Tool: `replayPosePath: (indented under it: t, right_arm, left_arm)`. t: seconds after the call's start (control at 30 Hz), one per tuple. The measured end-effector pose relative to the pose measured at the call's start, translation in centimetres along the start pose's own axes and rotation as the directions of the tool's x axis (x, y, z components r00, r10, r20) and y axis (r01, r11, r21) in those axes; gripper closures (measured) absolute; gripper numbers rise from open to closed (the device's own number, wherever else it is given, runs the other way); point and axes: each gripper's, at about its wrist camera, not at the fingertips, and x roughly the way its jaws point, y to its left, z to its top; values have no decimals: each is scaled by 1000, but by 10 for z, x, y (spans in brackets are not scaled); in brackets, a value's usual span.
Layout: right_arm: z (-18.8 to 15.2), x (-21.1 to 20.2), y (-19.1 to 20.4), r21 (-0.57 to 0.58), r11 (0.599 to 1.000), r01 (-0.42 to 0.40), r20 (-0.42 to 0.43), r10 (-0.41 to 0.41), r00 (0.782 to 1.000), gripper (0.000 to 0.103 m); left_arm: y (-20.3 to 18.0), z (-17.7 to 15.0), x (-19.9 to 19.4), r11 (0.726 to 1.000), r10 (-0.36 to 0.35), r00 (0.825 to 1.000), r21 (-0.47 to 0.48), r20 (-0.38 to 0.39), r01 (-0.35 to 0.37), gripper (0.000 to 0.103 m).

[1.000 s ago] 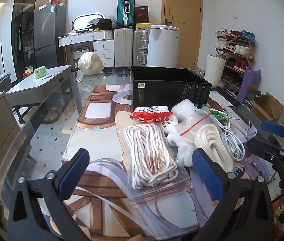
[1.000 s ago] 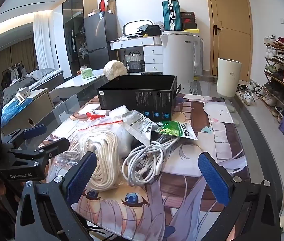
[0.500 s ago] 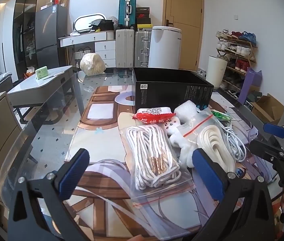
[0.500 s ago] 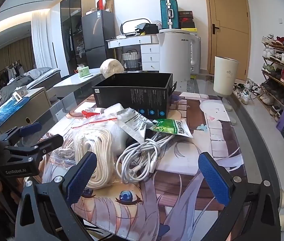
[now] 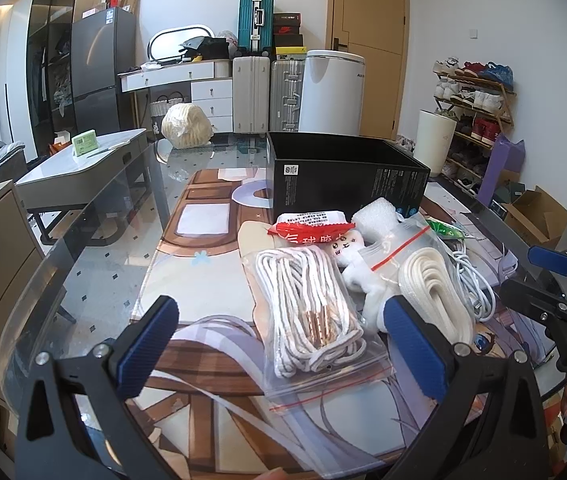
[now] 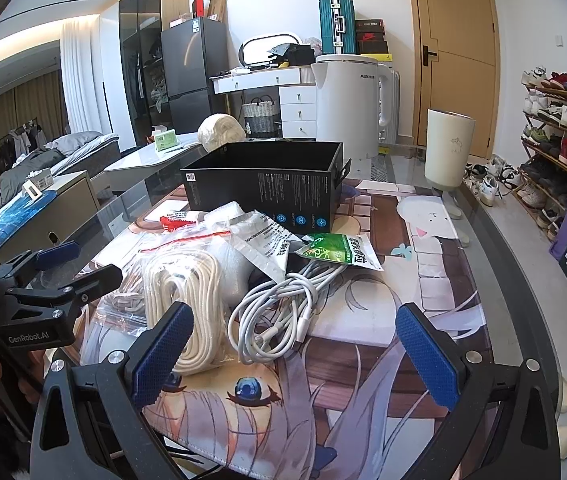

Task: Organize soft objects
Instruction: 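Move left tool toward the bagged white rope while right tool approaches the white cables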

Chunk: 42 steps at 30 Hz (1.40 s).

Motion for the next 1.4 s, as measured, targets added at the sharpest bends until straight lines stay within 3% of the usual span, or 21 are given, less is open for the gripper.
replayPosePath:
  t: [0.73,1.0,1.4]
  right_arm:
    - [1,8,-4,23,1000,5,-18,-5,1000,0]
    - [3,10,-6,43,999,-1,-25,2,1000,1]
    - [2,16,-7,55,998,-17,-36,19,999,1]
  left_arm:
    - [5,-2,-3,1000,-17,1000,12,25,17,0]
    - [9,0,-2,996,-93,995,12,21,93,0]
    - [10,0,6,999,-46,999,20,23,45,0]
